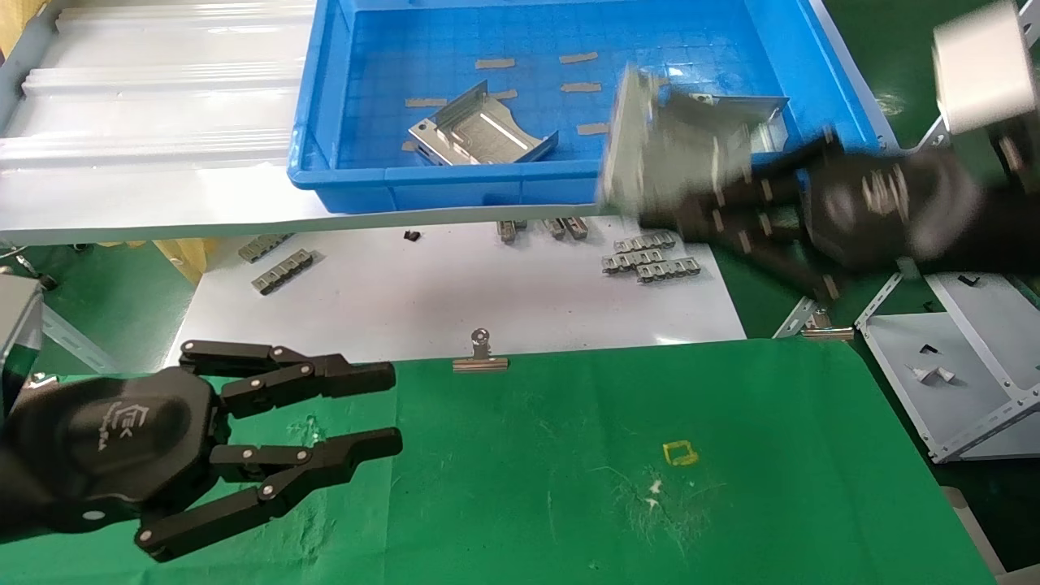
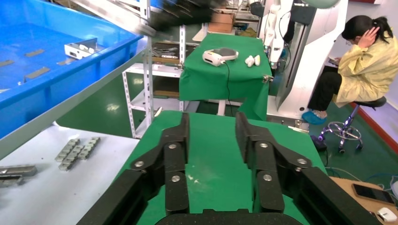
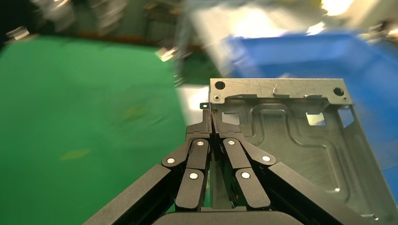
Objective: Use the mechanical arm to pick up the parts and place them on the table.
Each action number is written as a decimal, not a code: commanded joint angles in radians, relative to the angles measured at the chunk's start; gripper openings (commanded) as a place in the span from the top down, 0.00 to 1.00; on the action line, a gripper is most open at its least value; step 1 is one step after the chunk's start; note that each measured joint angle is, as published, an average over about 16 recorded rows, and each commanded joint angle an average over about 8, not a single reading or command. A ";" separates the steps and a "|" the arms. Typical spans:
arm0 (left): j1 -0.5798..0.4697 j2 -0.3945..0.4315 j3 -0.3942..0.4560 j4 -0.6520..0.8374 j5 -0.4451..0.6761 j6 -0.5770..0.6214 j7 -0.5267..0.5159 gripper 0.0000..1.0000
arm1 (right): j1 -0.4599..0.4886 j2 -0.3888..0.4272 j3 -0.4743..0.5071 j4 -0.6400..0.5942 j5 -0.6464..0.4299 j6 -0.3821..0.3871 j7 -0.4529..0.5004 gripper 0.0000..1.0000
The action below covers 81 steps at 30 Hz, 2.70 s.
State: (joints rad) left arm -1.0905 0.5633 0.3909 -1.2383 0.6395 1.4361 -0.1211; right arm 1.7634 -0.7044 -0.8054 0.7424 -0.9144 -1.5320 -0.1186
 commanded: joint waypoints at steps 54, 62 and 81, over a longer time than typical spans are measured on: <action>0.000 0.000 0.000 0.000 0.000 0.000 0.000 0.00 | -0.159 -0.224 -0.185 -0.634 -0.249 0.033 -0.914 0.00; 0.000 0.000 0.000 0.000 0.000 0.000 0.000 0.00 | -0.110 -0.217 -0.152 -0.679 -0.191 -0.053 -0.796 0.00; 0.000 0.000 0.000 0.000 0.000 0.000 0.000 0.00 | -0.098 -0.193 -0.106 -0.645 -0.105 -0.070 -0.657 0.00</action>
State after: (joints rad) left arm -1.0903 0.5632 0.3909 -1.2381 0.6393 1.4358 -0.1210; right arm 1.6586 -0.8933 -0.9014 0.1109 -1.0118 -1.6017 -0.7614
